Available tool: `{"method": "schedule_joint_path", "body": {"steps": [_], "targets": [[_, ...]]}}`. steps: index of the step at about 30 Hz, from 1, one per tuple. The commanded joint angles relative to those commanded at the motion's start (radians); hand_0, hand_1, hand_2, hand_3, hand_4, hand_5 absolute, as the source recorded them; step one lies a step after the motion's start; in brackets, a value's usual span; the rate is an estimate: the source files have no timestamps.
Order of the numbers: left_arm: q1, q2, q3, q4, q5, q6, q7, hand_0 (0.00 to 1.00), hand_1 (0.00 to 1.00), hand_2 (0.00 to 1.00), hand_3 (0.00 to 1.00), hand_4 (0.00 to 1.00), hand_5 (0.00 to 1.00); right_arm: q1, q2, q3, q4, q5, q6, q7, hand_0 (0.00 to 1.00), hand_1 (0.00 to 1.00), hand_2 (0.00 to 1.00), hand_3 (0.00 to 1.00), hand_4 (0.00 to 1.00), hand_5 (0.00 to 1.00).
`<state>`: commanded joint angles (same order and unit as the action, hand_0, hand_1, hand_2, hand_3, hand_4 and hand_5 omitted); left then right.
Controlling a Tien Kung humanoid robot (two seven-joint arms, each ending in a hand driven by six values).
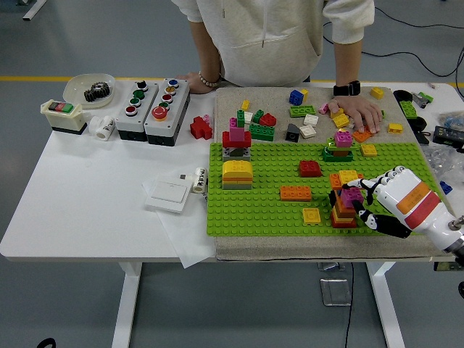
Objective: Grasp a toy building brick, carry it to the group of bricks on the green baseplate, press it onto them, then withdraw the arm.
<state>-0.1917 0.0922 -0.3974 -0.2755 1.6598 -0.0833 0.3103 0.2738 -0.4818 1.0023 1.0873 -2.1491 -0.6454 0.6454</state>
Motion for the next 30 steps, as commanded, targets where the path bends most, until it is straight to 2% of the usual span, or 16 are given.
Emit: {"method": "schedule_joint_path", "body": {"steps": [16, 30], "targets": [[0.005, -0.001, -0.009, 0.000, 0.014, -0.005, -0.001, 0.521, 0.617, 0.674, 0.602, 0.629, 0.733, -0.012, 0.002, -0.004, 0.004, -0.001, 0.000, 0.000, 0.152, 0.201, 0.313, 0.728, 0.479, 0.335], [0.005, -0.001, -0.008, 0.000, 0.015, -0.006, -0.002, 0.521, 0.618, 0.674, 0.601, 0.625, 0.731, -0.023, -0.001, 0.007, 0.017, -0.001, 0.000, 0.000, 0.152, 0.204, 0.320, 0.791, 0.505, 0.326]]}}
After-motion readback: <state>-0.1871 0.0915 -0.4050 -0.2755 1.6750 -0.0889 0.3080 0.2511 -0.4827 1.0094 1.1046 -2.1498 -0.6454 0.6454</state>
